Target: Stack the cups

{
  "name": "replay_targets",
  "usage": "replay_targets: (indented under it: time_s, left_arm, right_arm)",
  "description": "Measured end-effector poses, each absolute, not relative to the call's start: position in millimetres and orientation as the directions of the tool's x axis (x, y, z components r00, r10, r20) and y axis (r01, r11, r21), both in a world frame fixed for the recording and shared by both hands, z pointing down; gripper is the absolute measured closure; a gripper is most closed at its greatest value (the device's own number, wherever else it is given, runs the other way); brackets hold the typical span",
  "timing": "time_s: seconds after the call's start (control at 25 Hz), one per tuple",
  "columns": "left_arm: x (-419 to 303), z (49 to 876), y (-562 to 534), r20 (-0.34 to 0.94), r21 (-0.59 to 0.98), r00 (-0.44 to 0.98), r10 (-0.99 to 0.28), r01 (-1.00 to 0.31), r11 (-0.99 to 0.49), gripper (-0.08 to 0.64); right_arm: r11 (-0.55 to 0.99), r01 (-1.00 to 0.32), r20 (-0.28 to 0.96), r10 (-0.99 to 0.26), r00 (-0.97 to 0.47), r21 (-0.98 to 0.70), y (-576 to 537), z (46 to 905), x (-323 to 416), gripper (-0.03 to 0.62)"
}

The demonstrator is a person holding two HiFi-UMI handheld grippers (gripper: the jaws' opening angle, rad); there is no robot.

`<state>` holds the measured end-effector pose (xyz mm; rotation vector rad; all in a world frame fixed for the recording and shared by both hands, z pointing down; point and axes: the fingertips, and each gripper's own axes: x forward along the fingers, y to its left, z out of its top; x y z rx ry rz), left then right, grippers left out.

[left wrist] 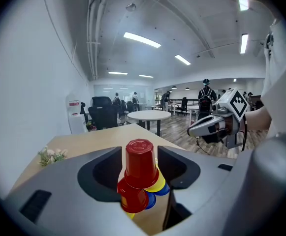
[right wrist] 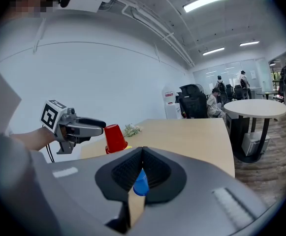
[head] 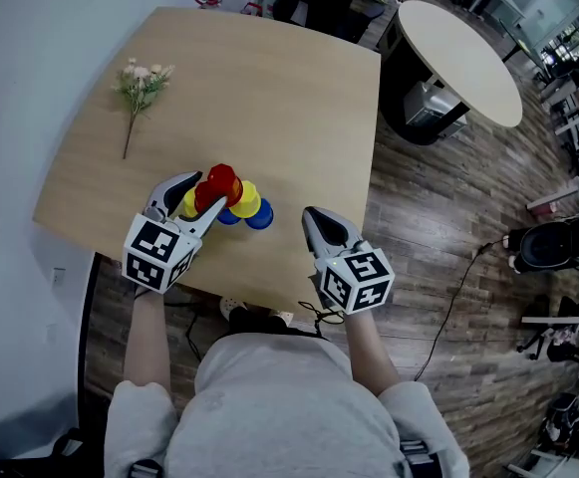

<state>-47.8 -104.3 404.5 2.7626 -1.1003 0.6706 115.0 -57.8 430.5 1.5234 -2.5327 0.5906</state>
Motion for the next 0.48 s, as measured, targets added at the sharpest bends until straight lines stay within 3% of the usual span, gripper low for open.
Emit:
replay_targets:
  time_s: [0.12, 0.32, 0.48]
  left_arm:
    - [-63.7, 382.8, -99.1, 0.348, -0.053, 0.626, -0.698, -0.730, -0.681, 0.344]
    - [-94.3, 353.4, -91.5, 0.221, -0.051, 0.549, -0.806, -0.819, -0.572, 0.521]
    - [-111.6, 341.3, -80.0, 0.171, -0.031, 0.504, -0.847, -0.856, -0.516, 0.551]
  right_arm:
    - [0.430, -0.866, 0.283, -0.823, -0.492, -0.254, -60.1, 421.6, 110.7, 0.580]
    - [0.471, -0.852, 0.250, -0.817, -0.519, -0.229, -62.8, 405.9, 99.8, 0.580]
    - [0.498, -0.851, 0.241, -0.817, -0.524, -0.166, -62.9, 395.4, 91.4, 0.580]
